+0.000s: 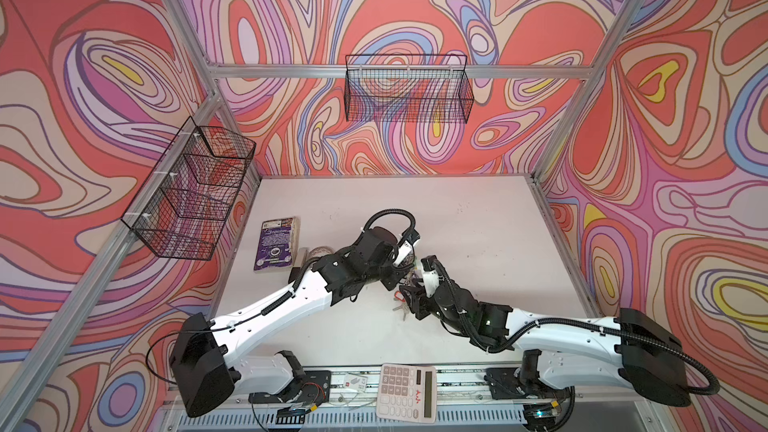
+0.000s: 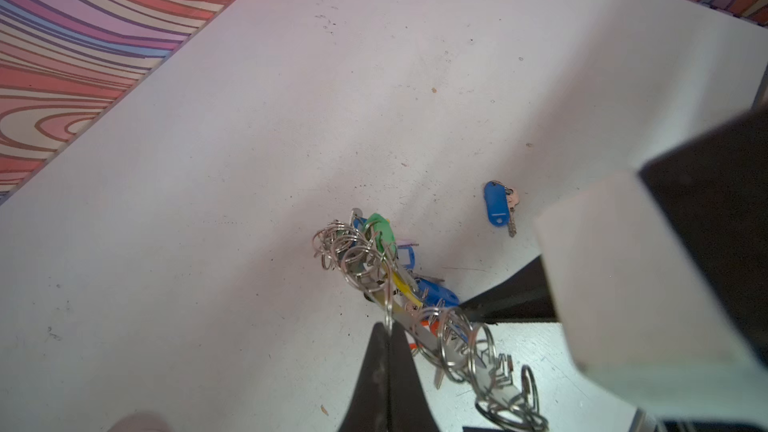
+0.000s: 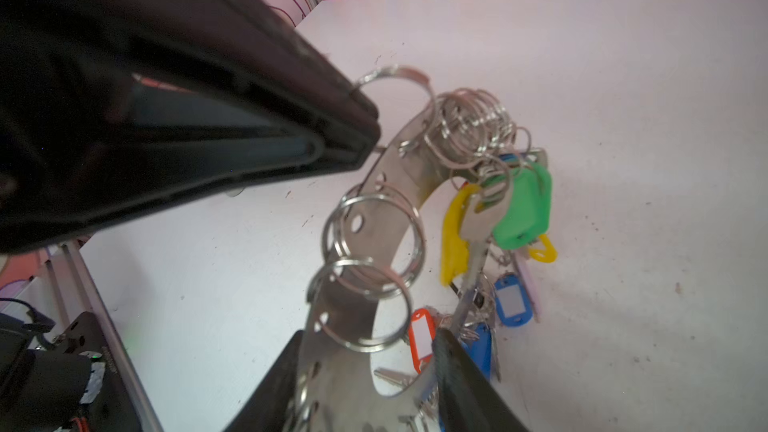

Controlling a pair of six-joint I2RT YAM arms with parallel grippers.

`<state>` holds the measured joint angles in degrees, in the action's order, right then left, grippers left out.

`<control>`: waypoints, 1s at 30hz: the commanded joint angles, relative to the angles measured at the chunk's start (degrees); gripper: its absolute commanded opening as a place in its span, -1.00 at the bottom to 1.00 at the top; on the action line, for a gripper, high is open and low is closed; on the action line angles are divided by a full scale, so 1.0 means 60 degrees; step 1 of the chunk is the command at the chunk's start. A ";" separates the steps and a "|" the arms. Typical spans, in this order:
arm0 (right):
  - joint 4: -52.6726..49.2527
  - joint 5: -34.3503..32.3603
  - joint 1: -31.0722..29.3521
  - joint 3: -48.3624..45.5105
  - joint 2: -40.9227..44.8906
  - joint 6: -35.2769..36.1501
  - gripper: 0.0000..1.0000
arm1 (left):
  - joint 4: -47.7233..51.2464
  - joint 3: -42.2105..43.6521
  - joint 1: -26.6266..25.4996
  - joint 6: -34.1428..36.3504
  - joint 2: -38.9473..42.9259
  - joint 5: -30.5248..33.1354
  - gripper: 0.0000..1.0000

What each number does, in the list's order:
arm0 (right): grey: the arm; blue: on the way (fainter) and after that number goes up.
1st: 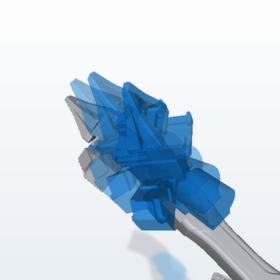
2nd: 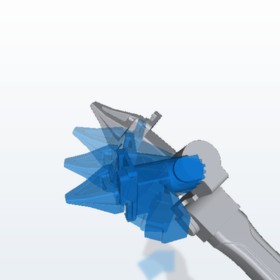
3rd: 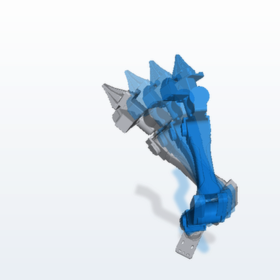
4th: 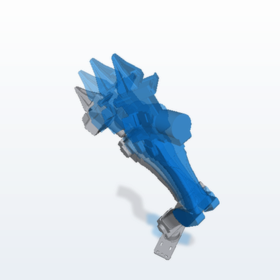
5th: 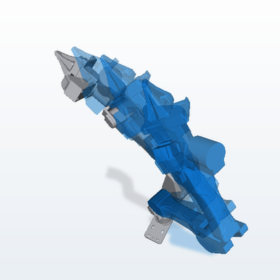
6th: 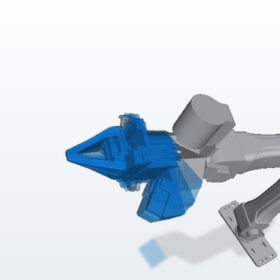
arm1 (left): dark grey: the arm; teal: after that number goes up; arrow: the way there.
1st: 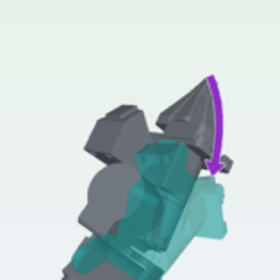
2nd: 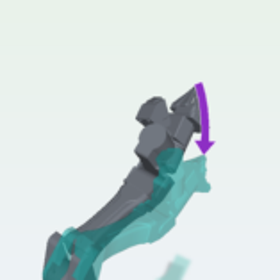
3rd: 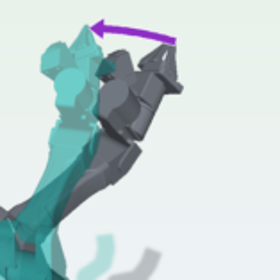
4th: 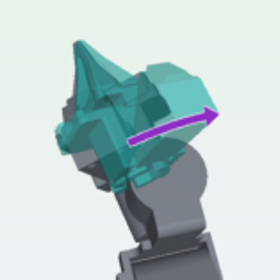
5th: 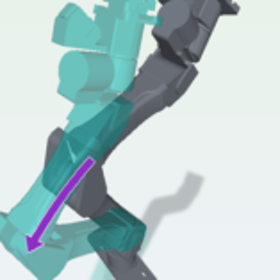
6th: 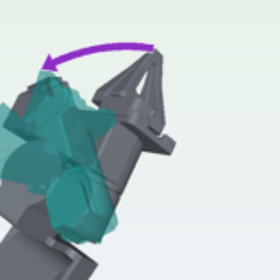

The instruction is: Put the keys on the keyring

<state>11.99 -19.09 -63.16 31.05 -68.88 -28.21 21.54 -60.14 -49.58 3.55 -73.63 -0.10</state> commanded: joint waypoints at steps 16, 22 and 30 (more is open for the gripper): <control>0.0088 -0.0270 -0.0062 -0.0242 0.0327 0.0120 -1.00 | 0.0094 -0.0283 -0.0069 -0.0616 0.1007 0.0581 -1.00; 0.0090 -0.0010 -0.0051 -0.0137 0.0267 0.0174 -1.00 | -0.0205 0.0155 -0.0081 -0.0209 0.1131 0.0611 -1.00; 0.0176 0.0335 -0.0058 -0.0004 0.0084 0.0204 -1.00 | -0.0512 0.0249 -0.0481 0.0482 0.0886 0.0980 -1.00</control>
<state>14.68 -16.36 -63.81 30.37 -67.75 -26.17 21.15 -56.77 -51.05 3.46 -68.31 2.96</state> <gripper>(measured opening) 0.098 0.047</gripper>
